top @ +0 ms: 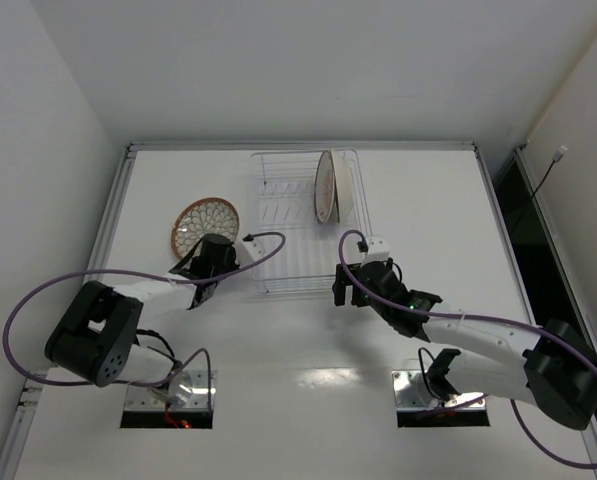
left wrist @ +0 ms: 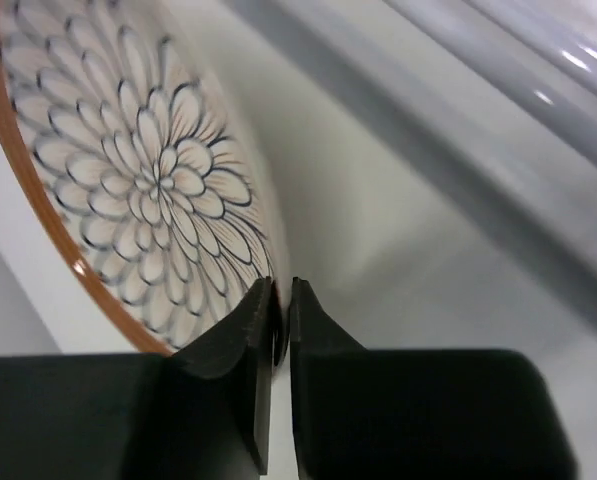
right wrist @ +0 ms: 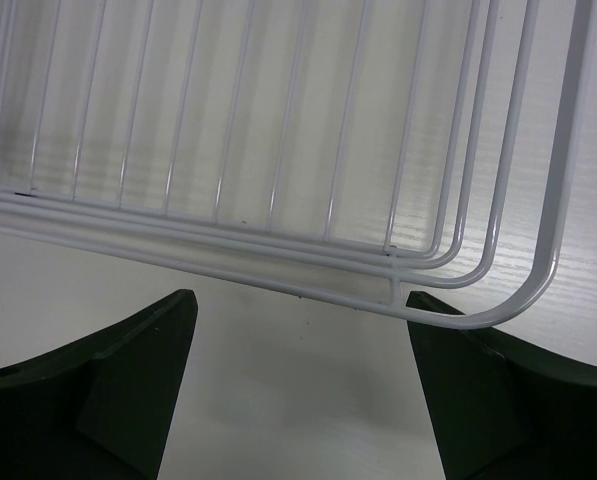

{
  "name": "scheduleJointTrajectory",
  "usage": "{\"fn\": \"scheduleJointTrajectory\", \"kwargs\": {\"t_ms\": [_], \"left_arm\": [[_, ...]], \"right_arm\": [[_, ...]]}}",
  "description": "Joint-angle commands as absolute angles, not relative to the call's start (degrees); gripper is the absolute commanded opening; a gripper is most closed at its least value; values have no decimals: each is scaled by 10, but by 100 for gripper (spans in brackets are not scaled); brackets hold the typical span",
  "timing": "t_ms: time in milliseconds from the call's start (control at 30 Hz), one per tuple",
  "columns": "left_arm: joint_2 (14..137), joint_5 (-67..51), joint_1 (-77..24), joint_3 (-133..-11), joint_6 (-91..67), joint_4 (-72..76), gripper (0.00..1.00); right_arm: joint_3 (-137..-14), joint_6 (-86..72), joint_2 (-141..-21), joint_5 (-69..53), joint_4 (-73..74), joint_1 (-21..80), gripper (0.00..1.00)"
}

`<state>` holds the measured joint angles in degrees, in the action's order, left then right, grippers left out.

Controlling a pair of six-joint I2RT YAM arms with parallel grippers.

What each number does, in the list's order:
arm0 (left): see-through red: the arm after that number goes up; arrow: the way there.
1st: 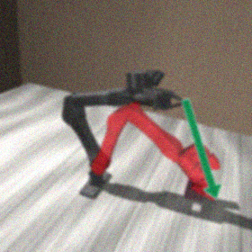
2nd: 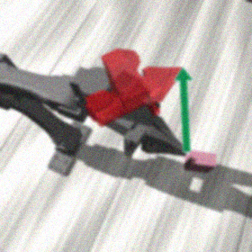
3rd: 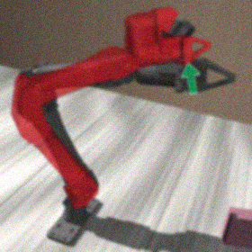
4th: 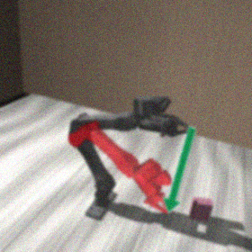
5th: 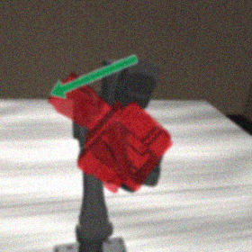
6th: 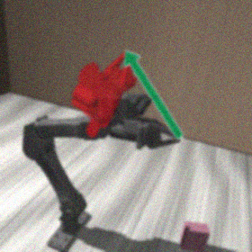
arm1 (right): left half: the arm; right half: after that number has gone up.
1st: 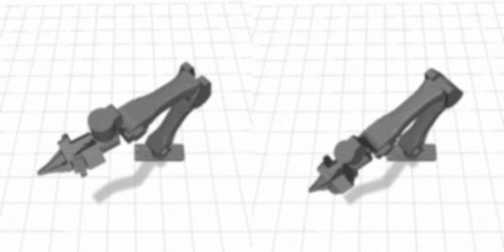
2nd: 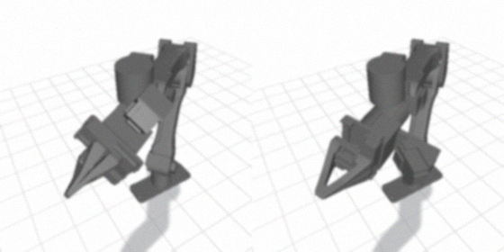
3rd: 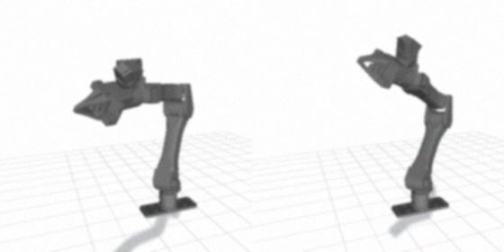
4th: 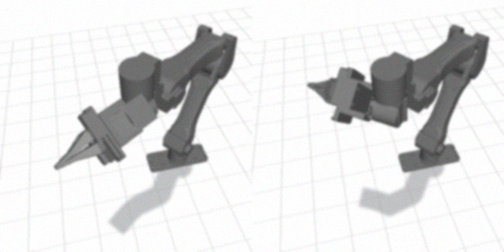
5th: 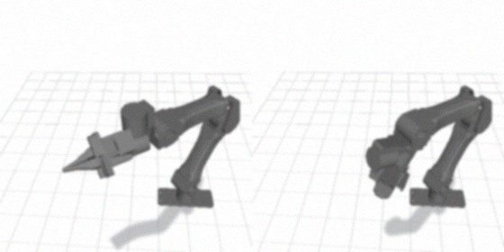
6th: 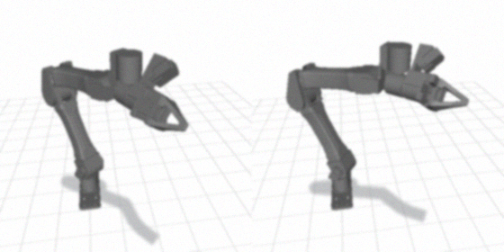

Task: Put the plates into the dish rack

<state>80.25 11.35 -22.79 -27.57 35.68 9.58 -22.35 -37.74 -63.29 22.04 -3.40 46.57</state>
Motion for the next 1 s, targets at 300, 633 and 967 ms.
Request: {"fn": "scheduleJointTrajectory", "kwargs": {"t_ms": [300,633,967], "left_arm": [[648,103,-222,-261,257,92,0],[657,193,-222,-550,54,-110,0],[663,93,-217,-800,-153,-120,0]], "right_arm": [[-227,-383,-627,229,-56,463,84],[-238,-388,-642,229,-51,468,82],[-128,-407,-469,244,-90,463,81]]}}
